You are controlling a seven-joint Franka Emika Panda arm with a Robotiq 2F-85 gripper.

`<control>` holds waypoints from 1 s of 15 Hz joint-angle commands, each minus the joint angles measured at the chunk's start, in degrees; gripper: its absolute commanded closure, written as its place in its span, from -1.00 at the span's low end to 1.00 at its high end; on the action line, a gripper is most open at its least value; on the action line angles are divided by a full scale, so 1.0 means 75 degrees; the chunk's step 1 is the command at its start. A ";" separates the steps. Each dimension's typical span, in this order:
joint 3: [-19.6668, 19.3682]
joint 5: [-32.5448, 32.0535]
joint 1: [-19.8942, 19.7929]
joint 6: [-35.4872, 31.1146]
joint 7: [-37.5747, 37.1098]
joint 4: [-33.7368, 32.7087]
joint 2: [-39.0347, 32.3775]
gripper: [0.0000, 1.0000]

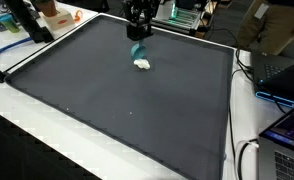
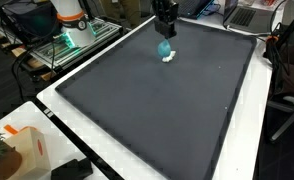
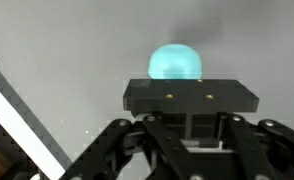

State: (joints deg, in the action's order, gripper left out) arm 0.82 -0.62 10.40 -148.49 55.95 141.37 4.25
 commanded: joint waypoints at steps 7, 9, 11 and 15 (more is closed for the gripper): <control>0.0183 0.0928 -0.0221 -0.0470 0.0705 -0.0077 -0.0784 0.56; 0.0210 0.1325 -0.0258 -0.0380 0.0946 -0.0130 -0.0872 0.56; 0.0232 0.1378 -0.0322 -0.0299 0.0955 -0.0161 -0.0947 0.56; 0.0191 0.0404 -0.0536 -0.0103 0.0205 -0.0126 -0.0603 0.56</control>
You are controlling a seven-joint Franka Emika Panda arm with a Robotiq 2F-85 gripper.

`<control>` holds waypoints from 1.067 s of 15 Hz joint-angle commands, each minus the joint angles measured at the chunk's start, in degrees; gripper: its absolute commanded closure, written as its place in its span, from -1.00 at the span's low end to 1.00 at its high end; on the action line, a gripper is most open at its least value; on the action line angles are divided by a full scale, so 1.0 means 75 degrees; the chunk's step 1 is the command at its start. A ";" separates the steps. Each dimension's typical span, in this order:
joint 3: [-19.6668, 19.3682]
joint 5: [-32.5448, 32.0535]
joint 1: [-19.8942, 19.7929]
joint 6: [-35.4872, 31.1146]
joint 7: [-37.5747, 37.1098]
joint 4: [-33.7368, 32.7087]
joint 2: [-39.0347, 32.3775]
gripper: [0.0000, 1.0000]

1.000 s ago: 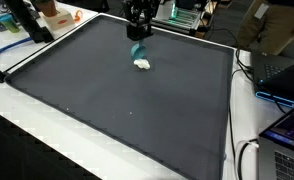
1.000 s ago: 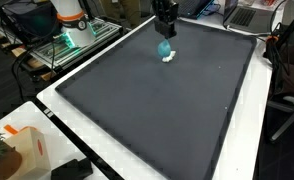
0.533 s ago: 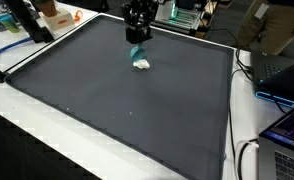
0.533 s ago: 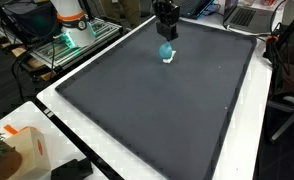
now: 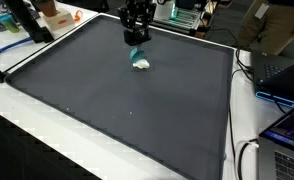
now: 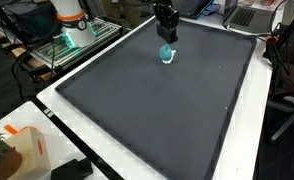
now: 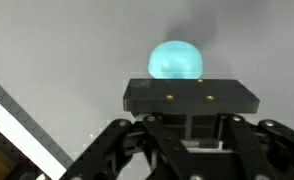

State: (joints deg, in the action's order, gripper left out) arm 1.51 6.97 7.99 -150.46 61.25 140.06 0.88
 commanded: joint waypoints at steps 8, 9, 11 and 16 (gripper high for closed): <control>0.0091 -0.2484 -0.0326 0.1302 -0.1406 0.0747 0.2188 0.56; 0.0082 -0.2446 -0.0282 0.1386 -0.1386 0.0800 0.2380 0.56; -0.0167 -0.1609 0.0041 0.1713 -0.0877 0.0922 0.2861 0.56; -0.0494 0.0369 0.0776 0.2782 -0.0395 0.1450 0.4529 0.56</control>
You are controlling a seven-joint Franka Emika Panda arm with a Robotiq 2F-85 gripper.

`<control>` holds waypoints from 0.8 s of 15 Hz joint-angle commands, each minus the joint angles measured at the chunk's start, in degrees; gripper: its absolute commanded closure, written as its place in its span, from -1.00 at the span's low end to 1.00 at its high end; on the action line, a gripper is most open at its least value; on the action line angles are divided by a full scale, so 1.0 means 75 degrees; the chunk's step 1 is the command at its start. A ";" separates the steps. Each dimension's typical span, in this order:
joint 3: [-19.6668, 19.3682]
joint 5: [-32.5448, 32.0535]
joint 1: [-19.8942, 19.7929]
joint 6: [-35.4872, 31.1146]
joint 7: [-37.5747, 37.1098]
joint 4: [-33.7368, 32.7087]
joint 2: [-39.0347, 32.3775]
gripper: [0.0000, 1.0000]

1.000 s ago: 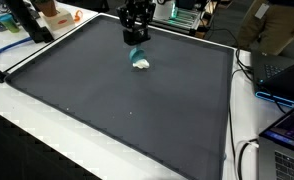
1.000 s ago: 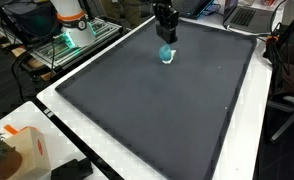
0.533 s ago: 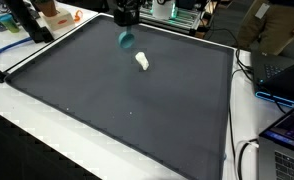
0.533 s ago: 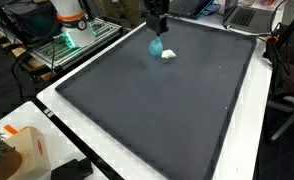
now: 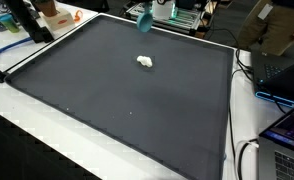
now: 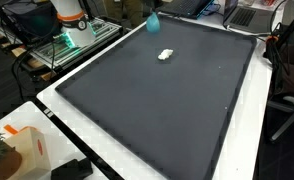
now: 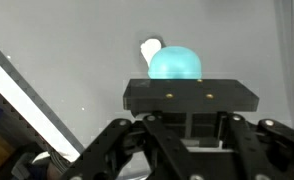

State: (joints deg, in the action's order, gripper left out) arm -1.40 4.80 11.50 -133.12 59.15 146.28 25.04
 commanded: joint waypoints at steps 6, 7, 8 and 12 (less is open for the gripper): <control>-0.0064 0.0602 0.0682 0.0875 -0.0059 0.0570 0.1712 0.06; -0.0070 0.0601 0.0696 0.0877 -0.0060 0.0624 0.1790 0.06; -0.0078 0.0601 0.0697 0.0877 -0.0053 0.0656 0.1811 0.56; 0.0004 0.0937 0.0633 0.1243 -0.1430 0.0088 0.1011 0.56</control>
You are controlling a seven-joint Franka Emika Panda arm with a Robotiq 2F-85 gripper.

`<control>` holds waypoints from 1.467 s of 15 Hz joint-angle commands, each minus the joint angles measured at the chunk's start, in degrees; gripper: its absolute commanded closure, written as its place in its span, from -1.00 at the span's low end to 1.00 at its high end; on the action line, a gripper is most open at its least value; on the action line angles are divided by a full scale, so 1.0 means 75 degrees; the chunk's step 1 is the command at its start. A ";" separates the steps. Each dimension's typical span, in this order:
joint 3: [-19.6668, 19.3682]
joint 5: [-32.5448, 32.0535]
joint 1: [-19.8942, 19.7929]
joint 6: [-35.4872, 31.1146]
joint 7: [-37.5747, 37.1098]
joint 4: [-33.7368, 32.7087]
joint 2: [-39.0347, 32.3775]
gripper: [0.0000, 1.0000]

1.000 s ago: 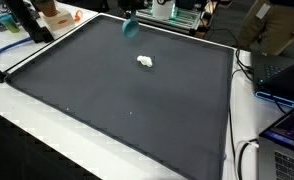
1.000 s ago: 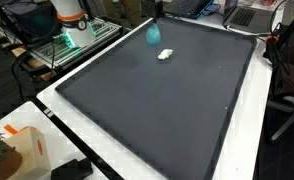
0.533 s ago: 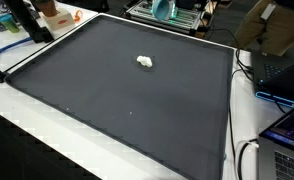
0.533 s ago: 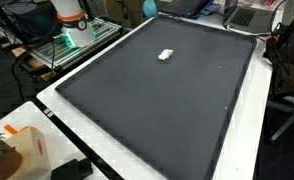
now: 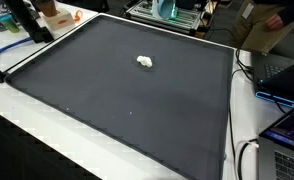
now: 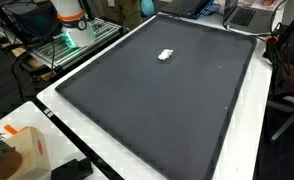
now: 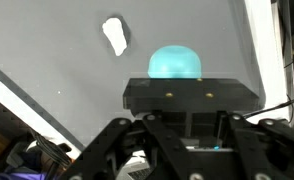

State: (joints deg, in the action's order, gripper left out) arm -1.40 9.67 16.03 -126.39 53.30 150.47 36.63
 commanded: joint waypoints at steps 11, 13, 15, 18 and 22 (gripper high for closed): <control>-0.0048 0.1365 -0.0193 0.3408 -0.1975 -0.2511 -0.1603 -0.60; 0.0181 0.1107 -0.0475 0.2991 -0.2820 -0.2625 -0.1598 -0.91; 0.0339 0.0854 -0.0654 0.2330 -0.3413 -0.2578 -0.1579 -1.00; 0.0587 0.0121 -0.0913 0.1127 -0.4110 -0.2291 -0.1686 -1.00; 0.0582 -0.0503 -0.1069 0.0305 -0.4675 -0.1612 -0.2039 -1.00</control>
State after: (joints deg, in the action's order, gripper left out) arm 2.63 8.14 9.19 -120.65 21.27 134.29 22.56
